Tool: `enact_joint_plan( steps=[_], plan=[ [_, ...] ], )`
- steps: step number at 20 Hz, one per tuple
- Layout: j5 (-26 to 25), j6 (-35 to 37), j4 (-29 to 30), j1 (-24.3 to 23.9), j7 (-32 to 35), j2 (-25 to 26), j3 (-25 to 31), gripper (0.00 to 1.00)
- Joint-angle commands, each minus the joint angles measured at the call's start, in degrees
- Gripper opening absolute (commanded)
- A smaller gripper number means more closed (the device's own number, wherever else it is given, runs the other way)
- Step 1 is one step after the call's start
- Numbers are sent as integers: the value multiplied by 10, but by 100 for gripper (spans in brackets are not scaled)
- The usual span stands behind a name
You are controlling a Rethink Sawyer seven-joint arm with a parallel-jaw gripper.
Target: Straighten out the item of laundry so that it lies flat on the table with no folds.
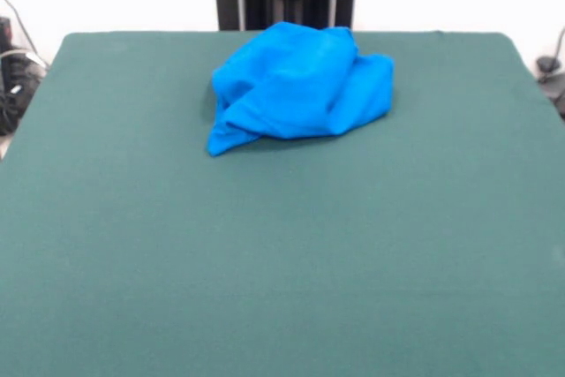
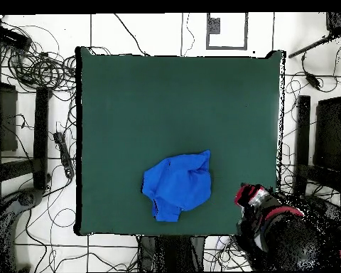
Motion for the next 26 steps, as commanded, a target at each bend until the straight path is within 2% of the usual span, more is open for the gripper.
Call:
enact_joint_plan(
  steps=[1,10,17,22,26],
  plan=[
    [-19,-52,49,-17,-70,76,97,100],
    [-47,-106,27,-29,-33,129,120,100],
    [-90,-106,1,-3,8,146,96,100],
    [-89,-133,9,-12,16,181,119,100],
    [-85,-135,9,-9,27,182,122,100]
  ],
)
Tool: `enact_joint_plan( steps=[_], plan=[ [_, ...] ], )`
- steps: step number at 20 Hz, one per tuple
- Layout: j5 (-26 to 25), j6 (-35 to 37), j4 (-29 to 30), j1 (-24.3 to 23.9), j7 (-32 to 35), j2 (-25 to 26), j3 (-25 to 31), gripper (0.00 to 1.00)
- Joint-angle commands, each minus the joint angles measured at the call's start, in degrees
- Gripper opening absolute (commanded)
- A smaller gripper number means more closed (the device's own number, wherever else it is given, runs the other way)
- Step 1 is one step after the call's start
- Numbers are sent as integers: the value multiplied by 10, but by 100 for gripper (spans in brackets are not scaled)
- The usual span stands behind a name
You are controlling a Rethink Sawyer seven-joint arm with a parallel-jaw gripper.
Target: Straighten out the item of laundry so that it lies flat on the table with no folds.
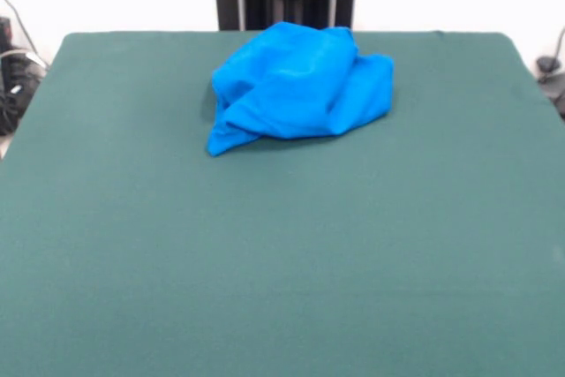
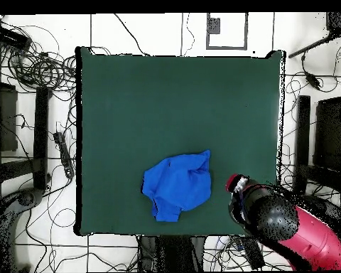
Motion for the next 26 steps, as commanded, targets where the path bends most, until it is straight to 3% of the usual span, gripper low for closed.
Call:
enact_joint_plan(
  steps=[1,5,19,26],
  plan=[
    [-10,-30,14,24,29,27,66,100],
    [-11,-28,17,30,35,24,58,100],
    [-25,-70,30,65,84,105,-2,100],
    [-18,-118,35,70,96,142,-2,100]
  ],
)
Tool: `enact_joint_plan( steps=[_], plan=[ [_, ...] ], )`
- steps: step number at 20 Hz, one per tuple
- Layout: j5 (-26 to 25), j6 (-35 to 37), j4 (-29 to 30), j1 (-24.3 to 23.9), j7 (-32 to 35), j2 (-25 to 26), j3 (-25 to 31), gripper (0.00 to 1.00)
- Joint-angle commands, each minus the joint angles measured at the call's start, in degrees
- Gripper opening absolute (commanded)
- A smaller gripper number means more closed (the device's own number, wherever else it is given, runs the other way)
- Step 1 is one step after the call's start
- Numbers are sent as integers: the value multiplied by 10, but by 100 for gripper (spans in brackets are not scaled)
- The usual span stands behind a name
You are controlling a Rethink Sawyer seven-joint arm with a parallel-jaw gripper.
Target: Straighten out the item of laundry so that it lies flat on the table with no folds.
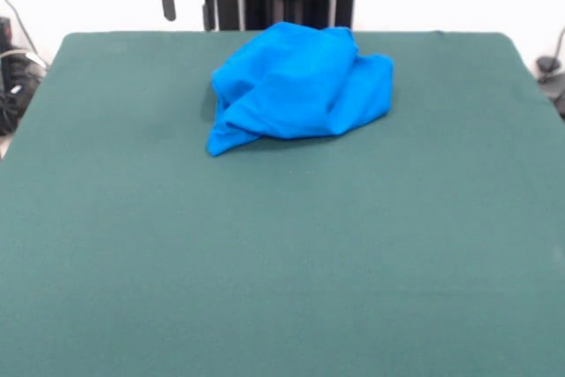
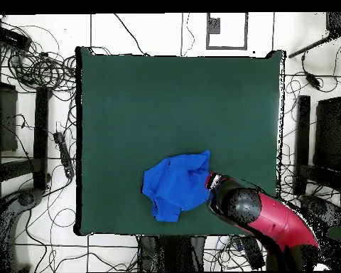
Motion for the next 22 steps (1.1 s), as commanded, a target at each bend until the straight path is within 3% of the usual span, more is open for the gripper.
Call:
enact_joint_plan(
  steps=[1,22],
  plan=[
    [-15,-58,34,28,99,42,2,100],
    [86,-67,113,176,189,-16,-15,100]
  ],
)
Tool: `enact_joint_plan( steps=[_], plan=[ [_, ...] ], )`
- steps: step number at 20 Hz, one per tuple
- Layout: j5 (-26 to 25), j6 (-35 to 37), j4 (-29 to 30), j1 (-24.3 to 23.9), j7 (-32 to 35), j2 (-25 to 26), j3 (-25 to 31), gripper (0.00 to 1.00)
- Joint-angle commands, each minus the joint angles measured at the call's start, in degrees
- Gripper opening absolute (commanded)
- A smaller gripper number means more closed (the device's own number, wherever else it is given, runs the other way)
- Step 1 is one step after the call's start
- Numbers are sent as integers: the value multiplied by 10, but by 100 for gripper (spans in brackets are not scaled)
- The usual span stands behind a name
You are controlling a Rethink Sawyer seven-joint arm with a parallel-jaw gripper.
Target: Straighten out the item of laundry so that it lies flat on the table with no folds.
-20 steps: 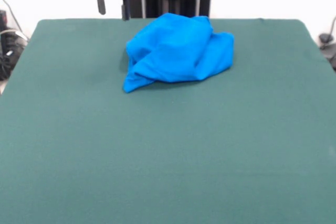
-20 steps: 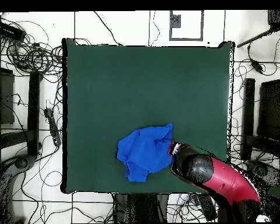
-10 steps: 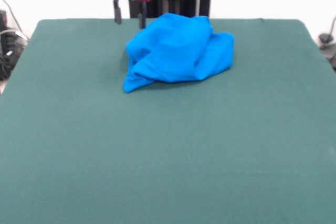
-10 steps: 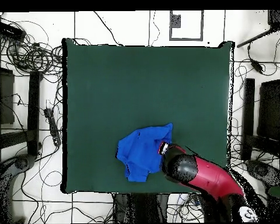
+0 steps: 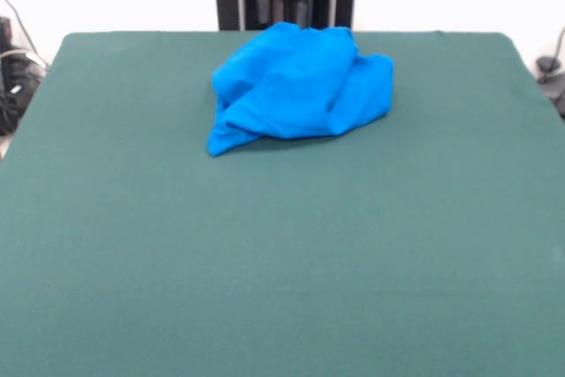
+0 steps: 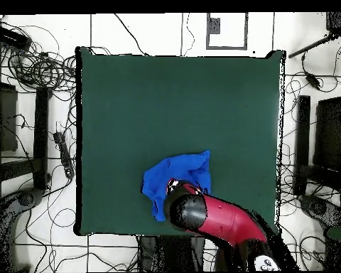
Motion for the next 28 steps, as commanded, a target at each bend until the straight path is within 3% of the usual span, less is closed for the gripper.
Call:
enact_joint_plan(
  steps=[1,28],
  plan=[
    [58,-19,52,45,181,-1,1,100],
    [195,-114,51,137,205,66,12,100]
  ],
)
